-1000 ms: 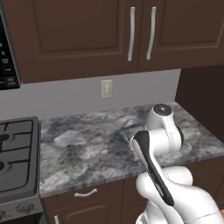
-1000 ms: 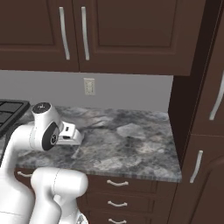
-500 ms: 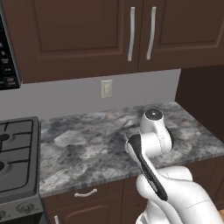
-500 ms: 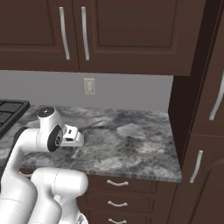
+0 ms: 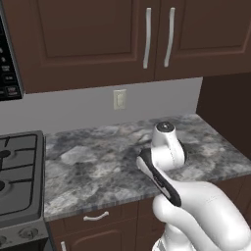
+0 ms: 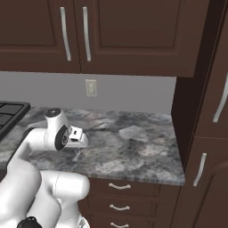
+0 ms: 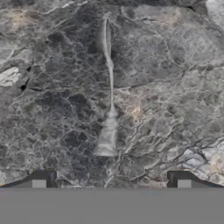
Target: Take the fork and place it on the left side of the plate. Then take the spoon and place it on the right side of the plate. Make sure they're directly next to the plate.
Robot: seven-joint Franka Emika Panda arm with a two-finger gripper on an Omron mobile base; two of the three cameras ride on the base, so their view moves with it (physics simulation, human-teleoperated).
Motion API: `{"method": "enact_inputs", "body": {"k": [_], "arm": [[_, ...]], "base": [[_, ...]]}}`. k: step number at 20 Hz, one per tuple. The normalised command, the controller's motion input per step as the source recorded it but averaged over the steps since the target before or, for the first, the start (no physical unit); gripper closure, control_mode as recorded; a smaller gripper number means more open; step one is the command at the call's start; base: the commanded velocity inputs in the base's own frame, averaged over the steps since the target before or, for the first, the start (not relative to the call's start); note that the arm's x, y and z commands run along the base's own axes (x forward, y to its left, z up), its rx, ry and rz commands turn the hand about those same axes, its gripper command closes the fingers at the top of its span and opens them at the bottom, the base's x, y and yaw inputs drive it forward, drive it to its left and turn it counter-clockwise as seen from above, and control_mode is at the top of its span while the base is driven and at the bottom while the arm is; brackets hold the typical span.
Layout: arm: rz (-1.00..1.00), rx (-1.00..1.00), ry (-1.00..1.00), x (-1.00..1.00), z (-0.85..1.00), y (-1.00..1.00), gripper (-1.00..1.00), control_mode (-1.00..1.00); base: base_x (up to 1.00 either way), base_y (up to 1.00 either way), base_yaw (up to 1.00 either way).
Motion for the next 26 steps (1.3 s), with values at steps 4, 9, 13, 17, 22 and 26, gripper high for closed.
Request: {"method": "enact_inputs", "body": {"k": [4,9,13,17,22,26], "arm": [[-0.02,0.00,0.07,0.45,-0.22,0.00,-1.00,-1.00],[-0.01,0.00,0.06,0.36,-0.30,0.00,-1.00,-1.00],[-0.01,0.00,0.06,0.29,-0.33,0.00,-1.00,-1.00],[-0.01,0.00,0.06,0.22,-0.31,0.00,-1.00,-1.00],[0.00,0.00,0.05,0.17,-0.29,0.00,-1.00,-1.00],[-0.01,0.00,0.02,0.23,-0.29,0.00,-1.00,-1.00]], "base": [[0.00,0.00,0.00],[0.00,0.00,0.00],[0.00,0.00,0.00],[0.00,0.00,0.00],[0.00,0.00,0.00],[0.00,0.00,0.00]]}}
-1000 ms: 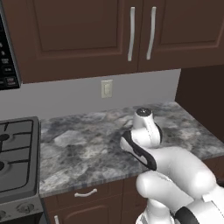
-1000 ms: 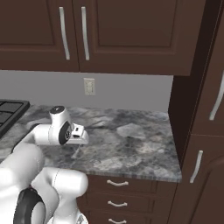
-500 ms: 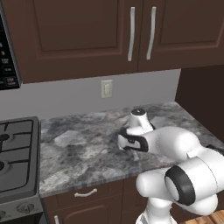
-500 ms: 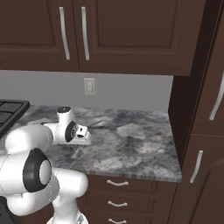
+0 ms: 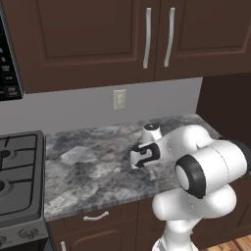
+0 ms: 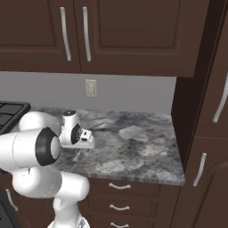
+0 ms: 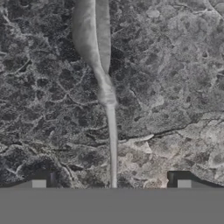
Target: Take the fork and place it on the left side of the plate. Then take the spoon and place it on the right side of the plate. Make sure they're directly next to the plate.
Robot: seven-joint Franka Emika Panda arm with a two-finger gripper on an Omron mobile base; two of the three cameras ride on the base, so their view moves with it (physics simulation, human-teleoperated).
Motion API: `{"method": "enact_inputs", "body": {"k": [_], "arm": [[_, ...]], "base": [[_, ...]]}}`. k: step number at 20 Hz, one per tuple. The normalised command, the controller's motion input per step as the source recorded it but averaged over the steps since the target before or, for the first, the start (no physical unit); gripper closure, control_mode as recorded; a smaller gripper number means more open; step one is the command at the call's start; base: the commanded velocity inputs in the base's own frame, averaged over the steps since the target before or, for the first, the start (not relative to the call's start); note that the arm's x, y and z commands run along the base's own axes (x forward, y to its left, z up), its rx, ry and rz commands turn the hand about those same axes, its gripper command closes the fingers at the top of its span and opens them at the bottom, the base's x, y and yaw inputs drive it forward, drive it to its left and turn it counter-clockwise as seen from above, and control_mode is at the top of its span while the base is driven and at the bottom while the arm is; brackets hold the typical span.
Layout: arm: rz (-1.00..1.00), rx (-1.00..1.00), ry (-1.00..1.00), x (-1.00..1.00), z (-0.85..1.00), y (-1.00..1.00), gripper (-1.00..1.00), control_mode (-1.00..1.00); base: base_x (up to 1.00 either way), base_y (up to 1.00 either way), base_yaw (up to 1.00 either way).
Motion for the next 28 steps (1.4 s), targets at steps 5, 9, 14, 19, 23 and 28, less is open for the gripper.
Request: {"method": "enact_inputs", "body": {"k": [5,9,14,19,23,28], "arm": [[-0.02,0.00,0.02,0.23,-0.31,0.01,-1.00,-1.00],[-0.02,0.00,0.03,0.22,-0.32,0.07,1.00,-1.00],[-0.02,0.00,0.02,0.15,-0.32,0.09,1.00,-1.00],[0.00,0.00,0.00,0.00,-0.23,0.11,1.00,-1.00],[0.00,0.00,-0.06,0.00,-0.18,0.03,1.00,-1.00],[0.00,0.01,-0.14,-0.13,-0.06,0.00,1.00,-1.00]], "base": [[0.00,0.00,0.00],[0.00,0.00,0.00],[0.00,0.00,0.00],[0.00,0.00,0.00],[0.00,0.00,0.00],[0.00,0.00,0.00]]}}
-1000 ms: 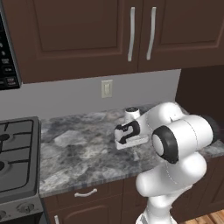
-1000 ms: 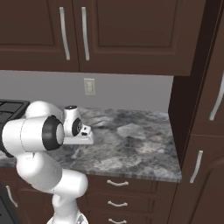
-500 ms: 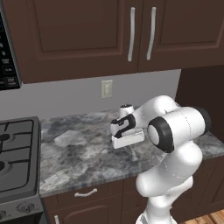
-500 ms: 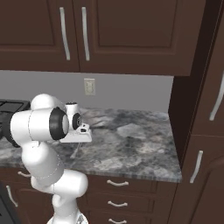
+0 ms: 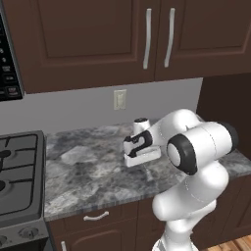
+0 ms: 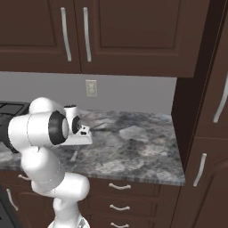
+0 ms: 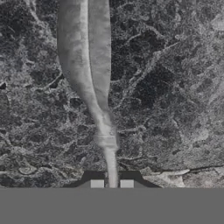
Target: Take the fork and place it on the left side of the plate. Then take the spoon and place it on the right side of the plate. Make sure they're directly next to the plate.
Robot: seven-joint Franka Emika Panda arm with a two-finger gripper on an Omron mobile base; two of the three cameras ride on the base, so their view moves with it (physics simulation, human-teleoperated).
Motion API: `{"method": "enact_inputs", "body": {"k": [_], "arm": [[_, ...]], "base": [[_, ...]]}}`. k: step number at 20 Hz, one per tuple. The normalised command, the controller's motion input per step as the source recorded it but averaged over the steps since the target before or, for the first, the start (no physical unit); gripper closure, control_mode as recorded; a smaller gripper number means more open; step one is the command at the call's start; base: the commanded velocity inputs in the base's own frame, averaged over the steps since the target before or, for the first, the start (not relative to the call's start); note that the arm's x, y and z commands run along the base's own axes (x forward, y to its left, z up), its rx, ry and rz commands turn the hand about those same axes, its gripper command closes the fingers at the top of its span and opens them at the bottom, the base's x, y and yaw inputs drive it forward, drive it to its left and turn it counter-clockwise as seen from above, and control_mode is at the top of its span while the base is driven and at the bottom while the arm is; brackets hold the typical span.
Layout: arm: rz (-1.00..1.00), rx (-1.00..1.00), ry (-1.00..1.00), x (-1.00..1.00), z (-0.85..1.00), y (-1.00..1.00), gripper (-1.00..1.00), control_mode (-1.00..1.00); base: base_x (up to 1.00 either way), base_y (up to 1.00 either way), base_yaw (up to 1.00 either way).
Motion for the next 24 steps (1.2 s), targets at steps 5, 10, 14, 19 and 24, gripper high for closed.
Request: {"method": "enact_inputs", "body": {"k": [5,10,14,19,24], "arm": [[0.00,0.01,-0.17,-0.22,0.00,-0.01,1.00,-1.00],[0.00,0.02,-0.16,-0.25,0.00,-0.09,1.00,-1.00],[0.00,0.04,-0.13,-0.31,0.14,-0.18,1.00,-1.00],[0.00,0.08,-0.13,-0.39,0.46,-0.30,1.00,-1.00],[0.00,0.09,-0.18,-0.39,0.79,-0.18,1.00,-1.00]], "base": [[0.00,0.00,0.00],[0.00,0.00,0.00],[0.00,0.00,0.00],[0.00,0.00,0.00],[0.00,0.00,0.00]]}}
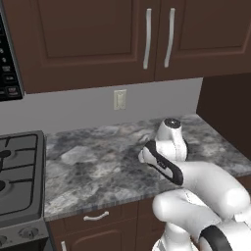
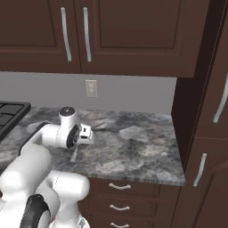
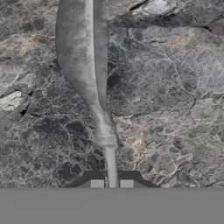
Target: Take the fork and place it on the left side of the plate. Then take the spoon and place it on the right side of the plate. Make sure they're directly next to the plate.
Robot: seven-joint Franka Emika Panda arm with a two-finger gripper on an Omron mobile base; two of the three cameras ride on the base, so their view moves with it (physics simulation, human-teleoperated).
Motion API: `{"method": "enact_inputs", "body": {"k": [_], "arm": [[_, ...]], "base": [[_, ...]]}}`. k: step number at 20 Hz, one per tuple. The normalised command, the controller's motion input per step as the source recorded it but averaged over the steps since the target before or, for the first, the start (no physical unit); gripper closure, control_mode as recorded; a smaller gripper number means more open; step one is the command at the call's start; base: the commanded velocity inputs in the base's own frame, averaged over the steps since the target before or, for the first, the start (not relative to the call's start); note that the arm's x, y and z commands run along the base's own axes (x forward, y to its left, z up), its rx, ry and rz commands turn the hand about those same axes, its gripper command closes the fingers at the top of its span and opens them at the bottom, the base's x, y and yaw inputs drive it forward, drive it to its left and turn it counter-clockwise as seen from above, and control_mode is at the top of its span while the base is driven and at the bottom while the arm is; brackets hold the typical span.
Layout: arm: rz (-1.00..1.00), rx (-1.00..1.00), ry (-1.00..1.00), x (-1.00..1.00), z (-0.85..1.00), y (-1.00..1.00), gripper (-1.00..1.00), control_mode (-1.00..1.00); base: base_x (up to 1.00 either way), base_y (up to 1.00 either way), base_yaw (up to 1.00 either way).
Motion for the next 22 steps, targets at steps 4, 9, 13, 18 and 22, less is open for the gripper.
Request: {"method": "enact_inputs", "body": {"k": [4,9,13,18,22], "arm": [[0.00,0.07,-0.17,-0.42,0.91,-0.07,1.00,-1.00],[0.00,0.07,-0.14,-0.52,0.83,-0.09,1.00,-1.00],[0.00,0.07,-0.13,-0.37,0.80,-0.12,1.00,-1.00],[0.00,0.08,-0.08,-0.17,0.58,-0.13,1.00,-1.00],[0.00,0.06,-0.03,0.00,0.37,-0.01,1.00,-1.00]], "base": [[0.00,0.00,0.00],[0.00,0.00,0.00],[0.00,0.00,0.00],[0.00,0.00,0.00],[0.00,0.00,0.00]]}}
